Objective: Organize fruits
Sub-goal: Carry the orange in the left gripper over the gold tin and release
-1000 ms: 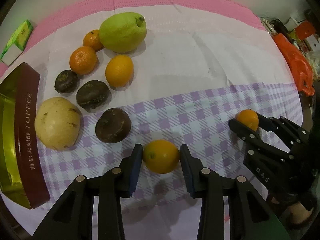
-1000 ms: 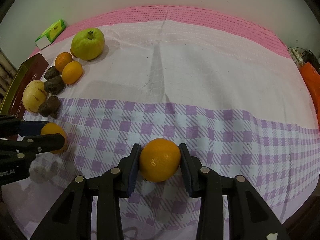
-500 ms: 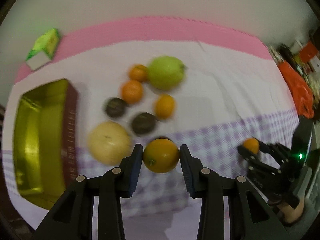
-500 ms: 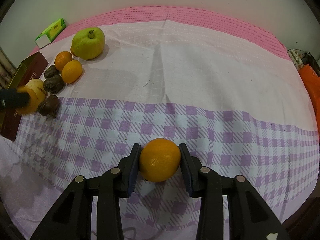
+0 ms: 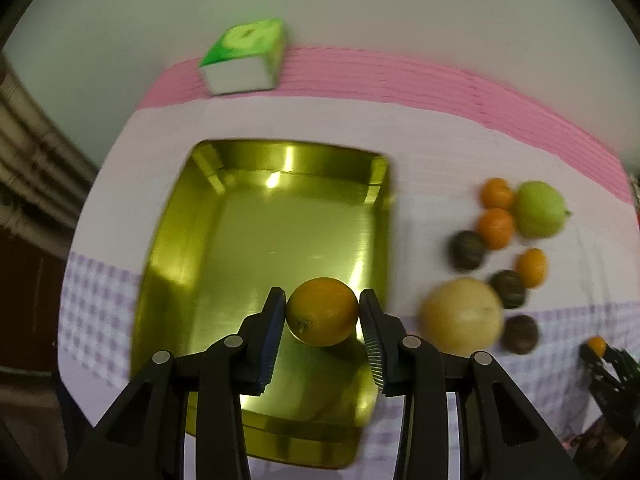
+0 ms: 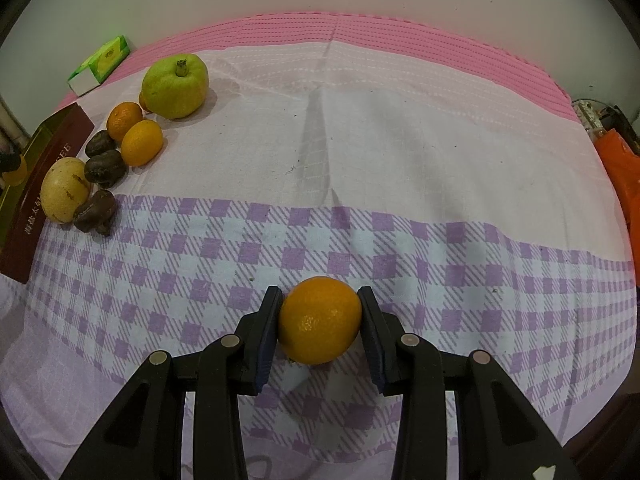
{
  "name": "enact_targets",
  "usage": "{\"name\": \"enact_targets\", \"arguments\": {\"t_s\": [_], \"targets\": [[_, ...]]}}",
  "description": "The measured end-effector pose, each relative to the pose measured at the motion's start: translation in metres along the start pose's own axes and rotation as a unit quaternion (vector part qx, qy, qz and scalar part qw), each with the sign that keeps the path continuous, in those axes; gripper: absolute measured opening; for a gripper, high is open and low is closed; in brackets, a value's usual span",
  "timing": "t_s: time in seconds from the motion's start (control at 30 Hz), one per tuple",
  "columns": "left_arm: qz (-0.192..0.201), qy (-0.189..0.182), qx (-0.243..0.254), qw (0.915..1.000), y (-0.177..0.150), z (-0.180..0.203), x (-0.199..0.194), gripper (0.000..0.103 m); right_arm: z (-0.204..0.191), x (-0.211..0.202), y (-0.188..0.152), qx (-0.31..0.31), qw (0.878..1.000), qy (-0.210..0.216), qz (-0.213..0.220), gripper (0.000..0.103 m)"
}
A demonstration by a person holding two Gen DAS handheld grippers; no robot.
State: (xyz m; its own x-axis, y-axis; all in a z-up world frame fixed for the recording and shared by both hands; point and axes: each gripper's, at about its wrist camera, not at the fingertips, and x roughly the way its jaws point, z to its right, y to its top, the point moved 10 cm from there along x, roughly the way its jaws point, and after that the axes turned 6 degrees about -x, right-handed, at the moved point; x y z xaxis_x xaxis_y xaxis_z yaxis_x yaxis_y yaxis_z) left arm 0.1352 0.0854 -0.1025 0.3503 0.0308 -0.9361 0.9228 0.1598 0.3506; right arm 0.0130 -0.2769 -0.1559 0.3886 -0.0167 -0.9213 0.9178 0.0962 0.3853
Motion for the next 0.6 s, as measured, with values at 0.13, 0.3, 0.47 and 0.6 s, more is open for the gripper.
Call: {"name": "enact_targets", "arguments": {"t_s": [0.13, 0.3, 0.47, 0.6], "targets": [[-0.010, 0.017, -0.013, 0.9997, -0.005, -0.031, 0.014, 0.039, 0.001, 0.000, 0.001, 0.002, 1.000, 0.000, -0.001, 0.036], [-0.026, 0.025, -0.016, 0.9992, -0.014, -0.051, 0.030, 0.039, 0.002, 0.000, 0.001, 0.004, 1.000, -0.002, -0.001, 0.036], [-0.035, 0.028, -0.016, 0.9989, -0.022, -0.058, 0.039, 0.039, 0.002, 0.000, 0.001, 0.004, 1.000, -0.002, -0.001, 0.036], [-0.037, 0.032, -0.012, 0.9987, -0.025, -0.058, 0.042, 0.039, 0.001, 0.000, 0.001, 0.005, 1.000, -0.003, 0.000, 0.035]]}}
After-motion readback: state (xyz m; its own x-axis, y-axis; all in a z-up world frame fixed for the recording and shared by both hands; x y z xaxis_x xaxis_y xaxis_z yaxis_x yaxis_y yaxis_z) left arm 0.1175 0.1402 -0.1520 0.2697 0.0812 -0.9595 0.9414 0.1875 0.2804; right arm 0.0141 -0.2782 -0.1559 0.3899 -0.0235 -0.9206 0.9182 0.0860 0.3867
